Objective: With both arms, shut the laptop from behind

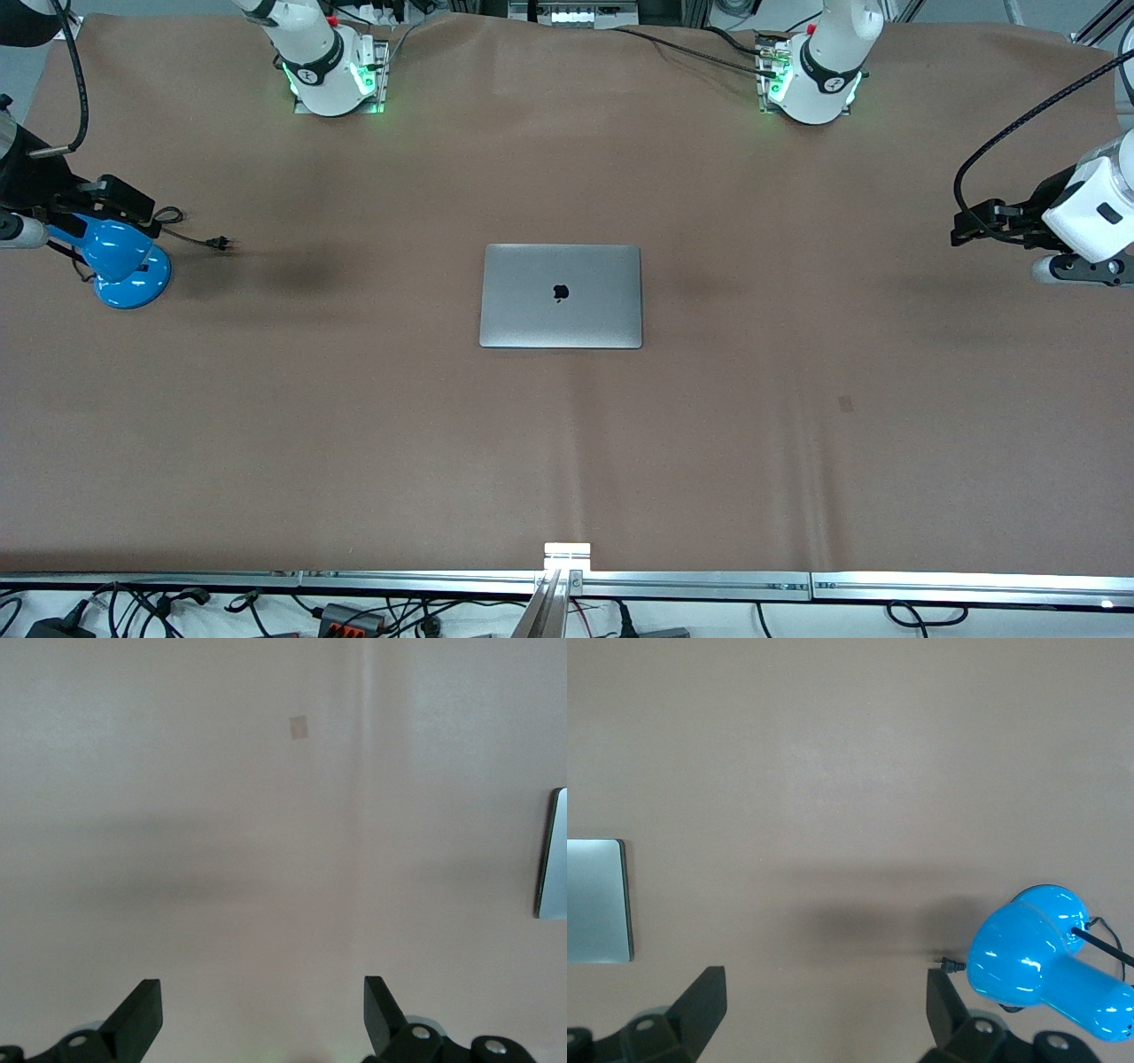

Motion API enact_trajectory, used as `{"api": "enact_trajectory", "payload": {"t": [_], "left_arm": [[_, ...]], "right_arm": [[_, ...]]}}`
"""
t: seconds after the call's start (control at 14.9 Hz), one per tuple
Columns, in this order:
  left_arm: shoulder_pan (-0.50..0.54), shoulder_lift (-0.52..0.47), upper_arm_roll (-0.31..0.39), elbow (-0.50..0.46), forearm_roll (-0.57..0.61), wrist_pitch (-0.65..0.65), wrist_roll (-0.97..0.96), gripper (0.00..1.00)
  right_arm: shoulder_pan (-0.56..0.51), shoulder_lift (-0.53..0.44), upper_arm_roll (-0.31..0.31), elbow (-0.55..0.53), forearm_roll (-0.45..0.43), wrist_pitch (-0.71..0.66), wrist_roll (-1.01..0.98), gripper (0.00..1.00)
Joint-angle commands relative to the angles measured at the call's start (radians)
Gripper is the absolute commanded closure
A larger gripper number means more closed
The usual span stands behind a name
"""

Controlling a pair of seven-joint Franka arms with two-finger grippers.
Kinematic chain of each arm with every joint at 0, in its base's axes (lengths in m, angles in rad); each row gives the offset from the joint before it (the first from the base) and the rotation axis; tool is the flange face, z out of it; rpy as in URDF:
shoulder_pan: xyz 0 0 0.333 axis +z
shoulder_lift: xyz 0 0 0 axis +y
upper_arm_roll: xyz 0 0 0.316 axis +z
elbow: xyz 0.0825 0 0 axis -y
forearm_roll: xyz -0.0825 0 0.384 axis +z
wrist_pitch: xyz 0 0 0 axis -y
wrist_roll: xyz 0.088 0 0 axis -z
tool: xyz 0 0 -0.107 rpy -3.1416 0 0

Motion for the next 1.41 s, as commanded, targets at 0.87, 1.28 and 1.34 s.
{"api": "enact_trajectory", "payload": {"t": [0.87,1.28,1.34], "left_arm": [[0.004,-0.012,0.0,-0.004,0.014,-0.024,-0.004,0.0],[0.004,-0.012,0.0,-0.002,0.014,-0.024,-0.004,0.0],[0.006,-0.014,-0.002,-0.002,0.011,-0.023,-0.002,0.0]], "right_arm": [[-0.015,-0.028,0.013,-0.016,-0.017,-0.031,-0.015,0.0],[-0.015,-0.03,0.013,-0.016,-0.017,-0.034,-0.015,0.0],[-0.015,-0.03,0.013,-0.016,-0.017,-0.034,-0.015,0.0]]}}
